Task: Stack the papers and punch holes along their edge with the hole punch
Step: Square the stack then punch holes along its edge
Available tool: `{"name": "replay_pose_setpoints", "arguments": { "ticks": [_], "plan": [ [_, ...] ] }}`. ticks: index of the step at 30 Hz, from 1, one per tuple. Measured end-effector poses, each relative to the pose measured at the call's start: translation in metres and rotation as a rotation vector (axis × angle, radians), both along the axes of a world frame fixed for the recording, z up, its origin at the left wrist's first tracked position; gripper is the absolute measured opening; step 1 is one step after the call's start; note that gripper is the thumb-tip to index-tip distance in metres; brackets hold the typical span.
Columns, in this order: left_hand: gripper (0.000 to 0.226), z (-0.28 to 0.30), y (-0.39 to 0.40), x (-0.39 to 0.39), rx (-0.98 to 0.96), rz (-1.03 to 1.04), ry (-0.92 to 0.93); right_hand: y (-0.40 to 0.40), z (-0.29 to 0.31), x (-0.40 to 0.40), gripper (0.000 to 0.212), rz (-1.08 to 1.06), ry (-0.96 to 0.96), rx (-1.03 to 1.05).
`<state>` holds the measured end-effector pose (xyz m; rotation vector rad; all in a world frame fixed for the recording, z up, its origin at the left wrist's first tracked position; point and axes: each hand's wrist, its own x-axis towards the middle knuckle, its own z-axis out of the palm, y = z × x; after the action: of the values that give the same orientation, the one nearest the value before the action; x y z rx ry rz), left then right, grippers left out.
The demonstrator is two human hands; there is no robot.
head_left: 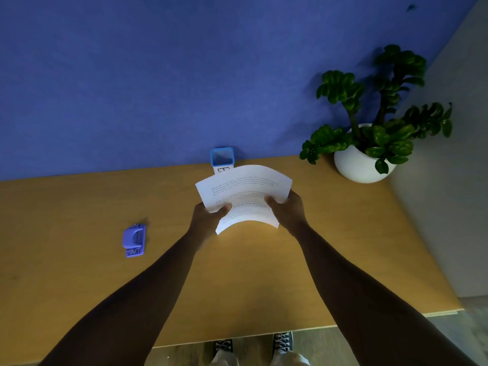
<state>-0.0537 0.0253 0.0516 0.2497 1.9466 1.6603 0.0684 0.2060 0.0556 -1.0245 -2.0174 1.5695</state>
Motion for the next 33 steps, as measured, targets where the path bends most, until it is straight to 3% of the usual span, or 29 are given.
{"name": "replay_pose_setpoints", "arguments": {
  "ticks": [5, 11, 17, 28, 33],
  "plan": [
    [0.023, 0.001, 0.0, -0.002, 0.01, 0.008, 0.031, 0.0, 0.004, 0.0, 0.035, 0.029, -0.014, 0.09],
    [0.024, -0.013, -0.01, 0.001, -0.098, -0.084, 0.026, -0.002, -0.008, 0.011, 0.029, 0.11, -0.105, 0.039],
    [0.02, -0.011, -0.014, -0.002, -0.06, -0.073, 0.064, 0.006, 0.01, 0.006, 0.025, 0.062, -0.016, 0.009],
    [0.025, 0.007, -0.02, -0.01, 0.139, 0.132, -0.092, 0.024, 0.028, 0.001, 0.024, -0.067, 0.285, -0.379],
    [0.027, 0.008, -0.018, -0.006, 0.261, 0.162, -0.246, 0.022, 0.028, 0.002, 0.028, -0.101, 0.4, -0.566]
  ]
}}
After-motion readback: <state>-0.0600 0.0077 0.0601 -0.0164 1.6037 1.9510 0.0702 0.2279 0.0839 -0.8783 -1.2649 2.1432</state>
